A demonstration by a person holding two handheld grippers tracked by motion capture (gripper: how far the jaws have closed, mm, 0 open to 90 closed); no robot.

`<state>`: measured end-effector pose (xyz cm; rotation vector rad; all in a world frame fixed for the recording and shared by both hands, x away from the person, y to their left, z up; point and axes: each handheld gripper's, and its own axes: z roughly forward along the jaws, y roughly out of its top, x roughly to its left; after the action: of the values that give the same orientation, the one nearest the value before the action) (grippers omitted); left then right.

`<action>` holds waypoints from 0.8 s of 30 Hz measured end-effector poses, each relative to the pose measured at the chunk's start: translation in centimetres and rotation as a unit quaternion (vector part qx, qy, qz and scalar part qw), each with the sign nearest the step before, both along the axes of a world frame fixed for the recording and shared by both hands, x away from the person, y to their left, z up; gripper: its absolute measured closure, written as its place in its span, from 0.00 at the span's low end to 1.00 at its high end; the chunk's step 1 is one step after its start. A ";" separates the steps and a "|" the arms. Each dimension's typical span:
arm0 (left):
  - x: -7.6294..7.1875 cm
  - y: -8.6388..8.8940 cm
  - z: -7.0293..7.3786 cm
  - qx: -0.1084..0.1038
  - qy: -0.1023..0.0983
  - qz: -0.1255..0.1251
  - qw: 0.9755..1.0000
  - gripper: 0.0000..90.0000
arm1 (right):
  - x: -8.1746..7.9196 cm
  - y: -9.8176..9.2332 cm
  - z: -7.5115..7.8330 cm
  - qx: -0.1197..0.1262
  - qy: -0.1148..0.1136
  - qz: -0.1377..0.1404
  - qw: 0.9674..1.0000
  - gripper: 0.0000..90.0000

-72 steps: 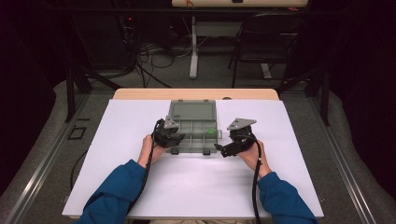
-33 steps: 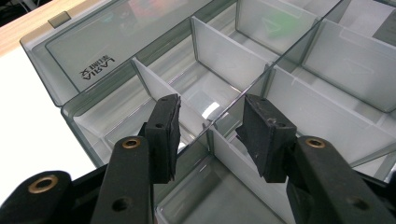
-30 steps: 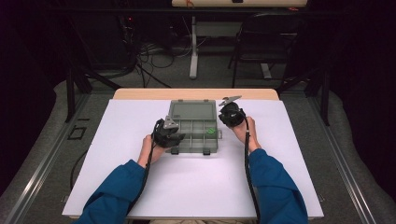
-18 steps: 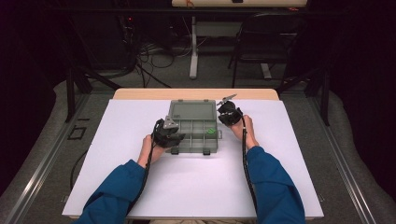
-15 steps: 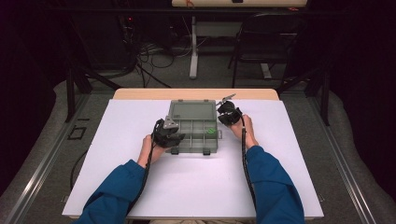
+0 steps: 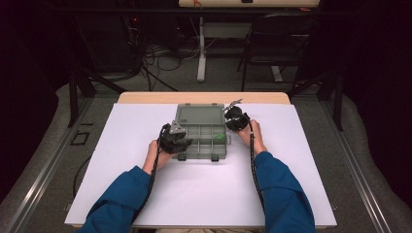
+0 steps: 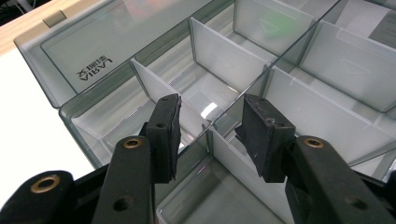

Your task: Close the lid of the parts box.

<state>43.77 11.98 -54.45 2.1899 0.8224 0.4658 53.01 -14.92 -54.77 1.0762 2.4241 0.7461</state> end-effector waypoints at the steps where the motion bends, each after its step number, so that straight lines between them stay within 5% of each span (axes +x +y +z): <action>1: 0.0 0.0 0.0 0.000 0.000 0.000 1.000 0.64 | 0.1 0.0 0.0 0.003 -0.002 0.000 1.000 1.00; 24: 0.0 0.0 0.0 -0.003 -0.001 0.000 1.000 0.65 | 0.4 -0.1 -0.3 0.017 -0.021 -0.008 1.000 1.00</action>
<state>43.78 11.98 -54.47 2.1838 0.8214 0.4650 53.44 -14.99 -55.03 1.0815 2.3731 0.7979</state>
